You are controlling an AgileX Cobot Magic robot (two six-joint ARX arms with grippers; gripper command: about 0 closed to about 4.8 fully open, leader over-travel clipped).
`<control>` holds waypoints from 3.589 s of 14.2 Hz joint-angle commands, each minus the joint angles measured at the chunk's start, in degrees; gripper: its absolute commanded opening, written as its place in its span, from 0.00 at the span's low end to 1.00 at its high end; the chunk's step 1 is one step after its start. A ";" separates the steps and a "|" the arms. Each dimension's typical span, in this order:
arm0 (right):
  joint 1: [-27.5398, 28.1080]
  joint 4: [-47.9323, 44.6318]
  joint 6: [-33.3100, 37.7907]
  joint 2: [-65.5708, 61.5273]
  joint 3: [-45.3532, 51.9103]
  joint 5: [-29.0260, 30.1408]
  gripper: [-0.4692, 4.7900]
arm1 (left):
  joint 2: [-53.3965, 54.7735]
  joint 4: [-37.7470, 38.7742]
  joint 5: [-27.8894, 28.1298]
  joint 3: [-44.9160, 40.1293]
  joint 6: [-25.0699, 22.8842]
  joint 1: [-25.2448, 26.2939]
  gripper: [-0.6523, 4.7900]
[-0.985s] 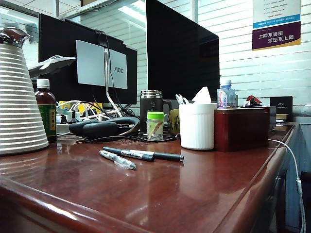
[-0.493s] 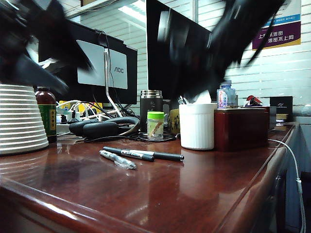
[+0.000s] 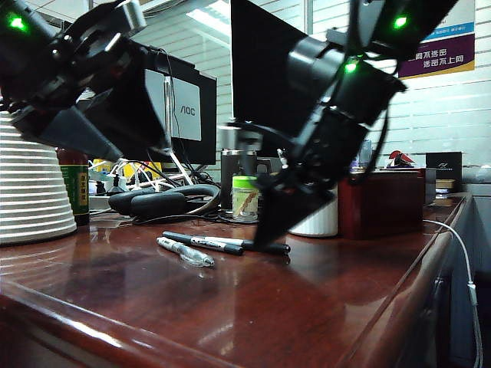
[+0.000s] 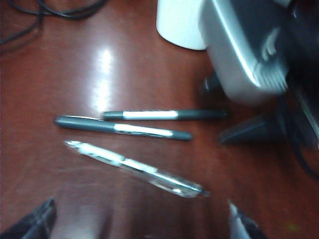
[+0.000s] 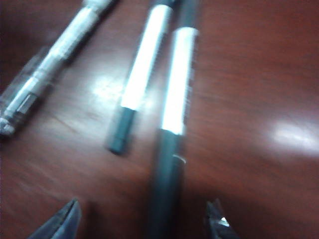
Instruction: Pick up all the pens on the desk and put them into the pen holder one by one.
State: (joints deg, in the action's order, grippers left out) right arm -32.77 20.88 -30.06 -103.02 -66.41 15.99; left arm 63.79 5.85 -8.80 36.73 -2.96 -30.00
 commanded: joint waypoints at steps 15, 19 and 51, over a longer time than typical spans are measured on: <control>-3.63 -2.67 0.11 -8.74 -6.14 -5.84 0.08 | -0.15 7.80 1.66 0.20 -0.04 -0.07 1.00; -3.69 -3.10 3.85 -7.80 -7.67 -5.33 0.08 | -0.15 8.24 1.73 0.20 -0.04 -0.07 1.00; 12.24 -65.57 34.58 0.44 9.03 2.05 0.43 | 4.02 -5.11 1.09 0.17 2.32 -0.07 1.00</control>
State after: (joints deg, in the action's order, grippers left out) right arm -20.21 -44.01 4.47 -102.85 -57.12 16.32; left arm 67.88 1.28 -7.44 36.73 -0.45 -30.00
